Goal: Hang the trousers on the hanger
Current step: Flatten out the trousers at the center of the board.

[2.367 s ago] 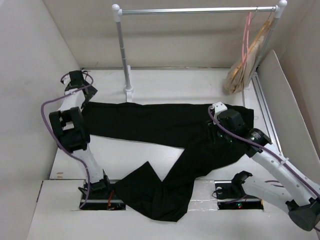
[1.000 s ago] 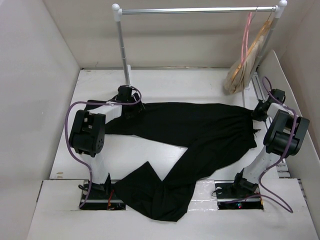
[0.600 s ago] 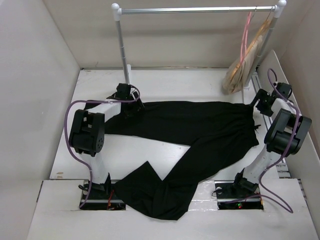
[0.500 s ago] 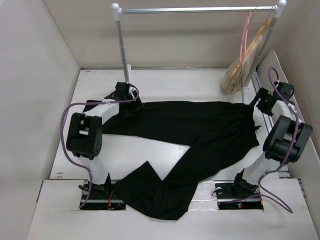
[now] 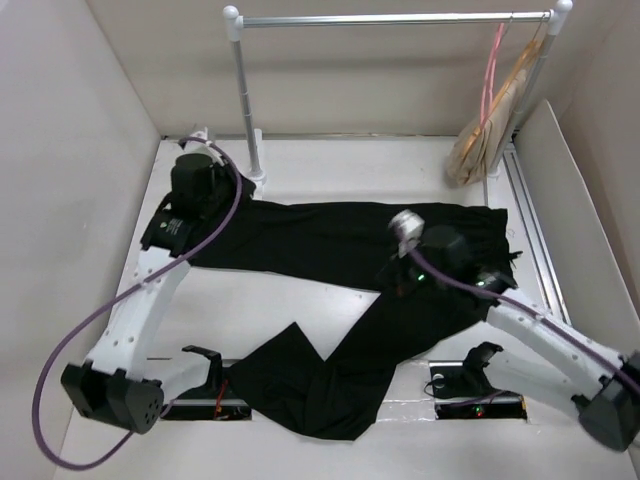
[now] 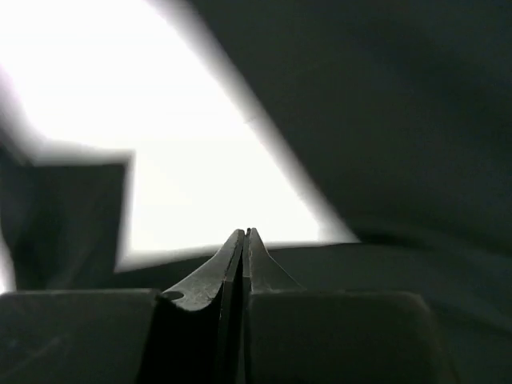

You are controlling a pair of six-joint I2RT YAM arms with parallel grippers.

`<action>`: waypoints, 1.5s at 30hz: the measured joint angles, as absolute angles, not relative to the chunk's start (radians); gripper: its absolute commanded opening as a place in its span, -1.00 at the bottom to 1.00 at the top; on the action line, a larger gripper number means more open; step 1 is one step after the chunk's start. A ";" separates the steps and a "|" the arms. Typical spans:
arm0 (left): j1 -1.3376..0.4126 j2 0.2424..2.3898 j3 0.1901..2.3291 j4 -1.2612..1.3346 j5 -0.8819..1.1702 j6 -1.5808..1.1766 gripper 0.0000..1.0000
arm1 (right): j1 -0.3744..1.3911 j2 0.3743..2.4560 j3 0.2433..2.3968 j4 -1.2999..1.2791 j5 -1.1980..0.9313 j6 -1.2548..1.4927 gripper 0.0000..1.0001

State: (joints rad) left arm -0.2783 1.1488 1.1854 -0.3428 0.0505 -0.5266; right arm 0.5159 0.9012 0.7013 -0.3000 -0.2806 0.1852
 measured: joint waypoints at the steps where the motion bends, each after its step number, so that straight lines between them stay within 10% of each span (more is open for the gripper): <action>1: -0.271 1.117 1.193 -0.356 0.040 -0.524 -0.79 | 0.635 0.925 0.694 -0.312 -0.271 0.189 -0.92; 9: -0.132 1.066 1.378 -0.493 -0.038 -0.479 -0.53 | 1.332 1.310 0.933 -0.370 -0.177 0.156 0.09; 19: -0.116 1.076 1.583 -0.528 -0.044 -0.479 -0.52 | 1.578 1.689 1.222 -0.377 -0.105 0.081 0.15; 28: -0.116 1.073 1.466 -0.537 -0.046 -0.480 -0.52 | 1.607 1.865 1.255 -0.412 -0.050 0.070 0.01; 34: -0.116 1.073 1.428 -0.540 -0.042 -0.480 -0.53 | 1.612 1.877 1.283 -0.405 0.017 0.083 -0.99; 45: -0.116 1.082 1.415 -0.543 -0.074 -0.443 -0.52 | 1.612 1.646 1.287 -0.486 0.086 0.025 -1.00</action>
